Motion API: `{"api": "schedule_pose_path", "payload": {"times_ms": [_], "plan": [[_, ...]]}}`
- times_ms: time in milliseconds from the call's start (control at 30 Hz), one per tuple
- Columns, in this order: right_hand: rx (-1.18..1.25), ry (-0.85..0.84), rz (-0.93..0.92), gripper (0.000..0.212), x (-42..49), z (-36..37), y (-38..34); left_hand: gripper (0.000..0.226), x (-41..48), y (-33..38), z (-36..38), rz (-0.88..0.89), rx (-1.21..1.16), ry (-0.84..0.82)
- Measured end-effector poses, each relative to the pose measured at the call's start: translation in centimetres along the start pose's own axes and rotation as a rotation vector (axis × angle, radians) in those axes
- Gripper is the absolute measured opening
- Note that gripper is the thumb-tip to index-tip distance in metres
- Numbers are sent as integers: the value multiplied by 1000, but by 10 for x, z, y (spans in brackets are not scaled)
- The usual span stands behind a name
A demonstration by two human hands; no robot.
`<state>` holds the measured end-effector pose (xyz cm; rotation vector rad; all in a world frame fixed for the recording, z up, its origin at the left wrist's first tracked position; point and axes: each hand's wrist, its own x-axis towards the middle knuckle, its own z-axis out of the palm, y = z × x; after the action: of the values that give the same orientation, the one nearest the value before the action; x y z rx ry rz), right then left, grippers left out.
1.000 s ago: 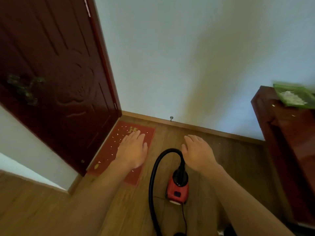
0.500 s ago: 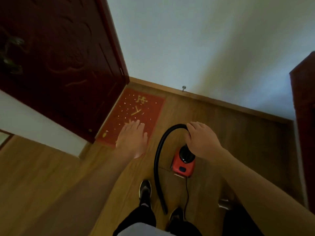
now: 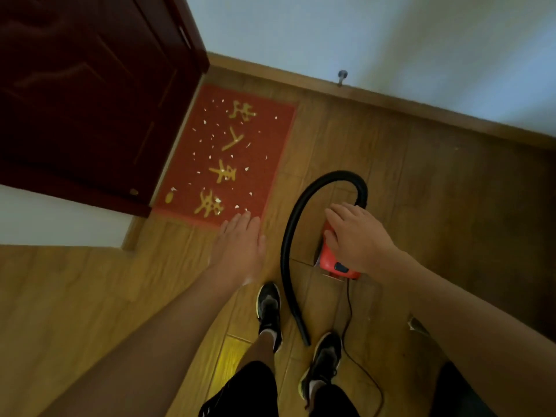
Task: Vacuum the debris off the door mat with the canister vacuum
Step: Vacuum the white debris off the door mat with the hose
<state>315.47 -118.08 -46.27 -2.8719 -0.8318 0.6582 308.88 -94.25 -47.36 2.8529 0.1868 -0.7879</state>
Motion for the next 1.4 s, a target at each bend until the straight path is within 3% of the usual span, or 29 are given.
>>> {"api": "schedule_pose_path", "payload": {"times_ms": [200,733,933,1133,1400], "plan": [[-10,-124,-54,56,49,93,21,57,51,-21,88,-11,-46,-77],[-101,-262,-167,57,164,301,42,59,162,-67,292,30,-57,-212],[-138,-316,-356,60,193,345,38,59,188,-81,331,45,-47,-224],[-126,-249,-482,52,225,368,33,58,203,-90,352,41,-87,-214],[-343,-221,-599,60,261,386,33,60,205,-106,365,27,-135,-214]]}}
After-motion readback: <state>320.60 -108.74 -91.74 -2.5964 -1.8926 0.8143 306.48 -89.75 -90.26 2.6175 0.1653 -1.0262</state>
